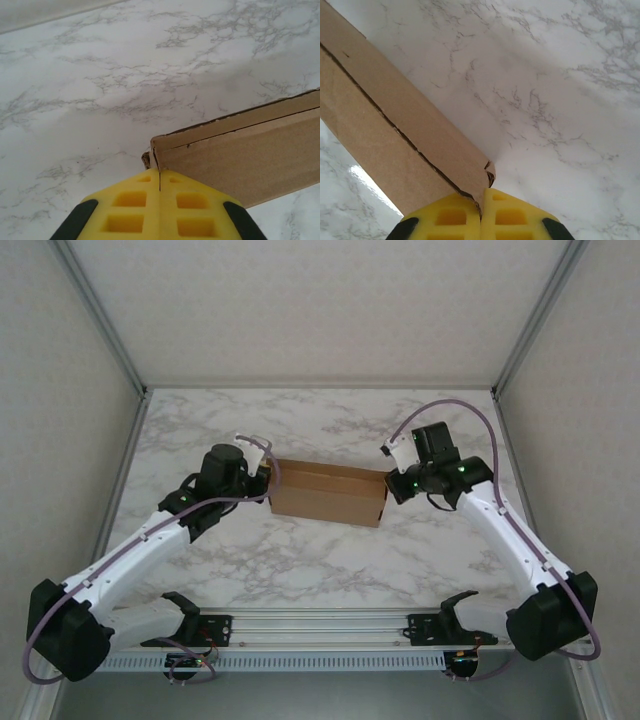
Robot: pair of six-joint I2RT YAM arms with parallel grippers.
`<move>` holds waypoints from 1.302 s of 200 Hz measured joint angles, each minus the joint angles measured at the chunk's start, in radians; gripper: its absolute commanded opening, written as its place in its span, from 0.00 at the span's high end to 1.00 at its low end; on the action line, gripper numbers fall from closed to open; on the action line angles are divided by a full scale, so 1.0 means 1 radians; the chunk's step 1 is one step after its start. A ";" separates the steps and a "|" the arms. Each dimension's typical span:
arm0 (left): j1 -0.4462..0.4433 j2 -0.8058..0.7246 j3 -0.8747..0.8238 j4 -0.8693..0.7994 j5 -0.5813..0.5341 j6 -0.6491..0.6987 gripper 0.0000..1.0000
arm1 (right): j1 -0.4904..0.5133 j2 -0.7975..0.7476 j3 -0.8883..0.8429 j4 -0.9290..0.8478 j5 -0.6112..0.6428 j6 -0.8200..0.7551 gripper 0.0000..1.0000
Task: Fold the paper box
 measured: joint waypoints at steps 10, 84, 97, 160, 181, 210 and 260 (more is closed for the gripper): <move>0.002 0.006 0.010 -0.011 0.005 -0.013 1.00 | 0.000 0.013 0.018 -0.016 0.001 0.032 1.00; 0.009 0.020 0.035 -0.044 0.024 -0.093 1.00 | 0.000 0.116 0.102 -0.074 0.019 0.336 1.00; 0.009 0.020 0.035 -0.043 0.031 -0.109 1.00 | 0.000 0.119 0.105 -0.074 0.027 0.386 1.00; 0.009 0.016 0.035 -0.055 0.049 -0.183 1.00 | 0.040 0.109 0.092 -0.047 0.110 0.479 1.00; 0.009 0.016 0.035 -0.059 0.051 -0.206 1.00 | 0.050 0.101 0.080 -0.032 0.137 0.478 1.00; 0.009 0.014 0.033 -0.059 0.052 -0.217 1.00 | 0.061 0.075 0.039 0.016 0.165 0.477 1.00; 0.006 -0.055 -0.042 -0.026 0.052 -0.234 1.00 | 0.084 0.015 -0.045 0.110 0.202 0.473 1.00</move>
